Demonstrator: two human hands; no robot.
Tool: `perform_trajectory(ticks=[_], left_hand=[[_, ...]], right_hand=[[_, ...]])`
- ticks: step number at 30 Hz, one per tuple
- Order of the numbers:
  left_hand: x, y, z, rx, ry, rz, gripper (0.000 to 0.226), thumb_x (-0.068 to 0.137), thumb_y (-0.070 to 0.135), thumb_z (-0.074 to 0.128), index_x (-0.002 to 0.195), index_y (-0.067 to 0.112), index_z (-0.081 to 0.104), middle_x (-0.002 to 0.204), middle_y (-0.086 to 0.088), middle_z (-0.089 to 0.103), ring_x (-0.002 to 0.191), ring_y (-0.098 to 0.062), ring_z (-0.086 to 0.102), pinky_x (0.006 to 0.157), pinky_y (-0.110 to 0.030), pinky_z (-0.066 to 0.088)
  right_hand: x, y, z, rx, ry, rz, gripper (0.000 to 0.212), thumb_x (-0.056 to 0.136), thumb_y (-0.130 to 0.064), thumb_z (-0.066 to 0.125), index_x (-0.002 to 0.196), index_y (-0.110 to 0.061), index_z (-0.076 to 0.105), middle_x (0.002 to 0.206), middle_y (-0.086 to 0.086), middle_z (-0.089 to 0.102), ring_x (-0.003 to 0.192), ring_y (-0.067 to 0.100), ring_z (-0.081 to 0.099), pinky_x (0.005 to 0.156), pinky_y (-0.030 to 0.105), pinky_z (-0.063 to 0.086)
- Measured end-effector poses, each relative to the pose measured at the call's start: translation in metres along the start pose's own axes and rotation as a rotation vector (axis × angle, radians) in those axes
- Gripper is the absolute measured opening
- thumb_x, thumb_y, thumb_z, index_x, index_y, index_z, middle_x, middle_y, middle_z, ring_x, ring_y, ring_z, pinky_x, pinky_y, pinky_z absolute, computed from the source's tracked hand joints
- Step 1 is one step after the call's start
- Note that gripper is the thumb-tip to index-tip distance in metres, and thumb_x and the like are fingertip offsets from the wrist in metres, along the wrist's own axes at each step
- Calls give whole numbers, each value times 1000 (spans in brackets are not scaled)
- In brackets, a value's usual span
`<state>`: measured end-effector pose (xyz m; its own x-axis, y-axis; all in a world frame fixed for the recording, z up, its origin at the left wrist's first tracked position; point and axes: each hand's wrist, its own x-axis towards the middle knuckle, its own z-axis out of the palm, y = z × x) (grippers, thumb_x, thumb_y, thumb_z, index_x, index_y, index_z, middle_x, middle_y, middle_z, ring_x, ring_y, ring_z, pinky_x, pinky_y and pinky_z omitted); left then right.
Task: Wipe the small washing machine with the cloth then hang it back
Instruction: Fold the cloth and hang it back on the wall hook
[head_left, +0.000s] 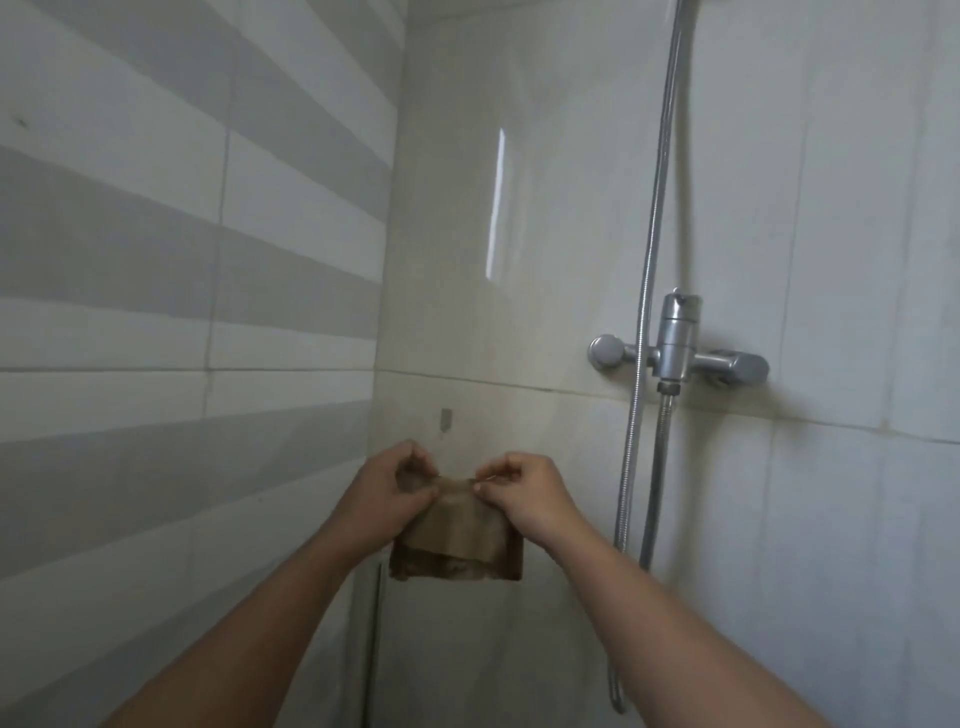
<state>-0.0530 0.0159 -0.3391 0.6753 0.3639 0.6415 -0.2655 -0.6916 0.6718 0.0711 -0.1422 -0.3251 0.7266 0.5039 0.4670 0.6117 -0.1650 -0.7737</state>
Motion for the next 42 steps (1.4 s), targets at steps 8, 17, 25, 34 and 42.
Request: perform_trajectory(ticks=[8,17,25,34,42], left_hand=[[108,-56,6,287,93,148,22,80,18,67,94,31,78,93,9,70,90,-11,65,86,-34,54],[148,-96,32,459,208,215,24,89,29,58,105,27,76,94,-1,64,86,-22,64,77,-36,53],[129,-104,54,495,260,144,30,87,30,51,106,23,72,110,1,61,102,-24,55,80,-41,54],[80,-66,46,-26,110,-44,31,96,37,51,125,37,61,121,11,66,108,-9,62,91,-27,49],[24,-34,43,89,45,-131,51,95,22,50,145,27,44,144,-1,51,125,-17,51,98,-25,39]], right_hand=[[101,-3,28,-278,131,-191,14,83,-16,74,82,-29,69,74,-13,64,70,8,59,68,21,44],[143,5,50,-708,167,-372,23,92,-19,58,103,-27,77,103,3,70,94,29,67,74,32,50],[115,24,69,-770,207,-420,23,98,-27,50,106,-17,69,109,7,50,93,29,56,67,33,38],[80,19,67,-933,33,-299,54,90,-41,65,136,-20,47,129,6,57,117,30,50,89,45,41],[2,-22,-3,-549,112,-352,40,94,-23,53,134,-22,59,134,2,60,123,25,55,99,38,49]])
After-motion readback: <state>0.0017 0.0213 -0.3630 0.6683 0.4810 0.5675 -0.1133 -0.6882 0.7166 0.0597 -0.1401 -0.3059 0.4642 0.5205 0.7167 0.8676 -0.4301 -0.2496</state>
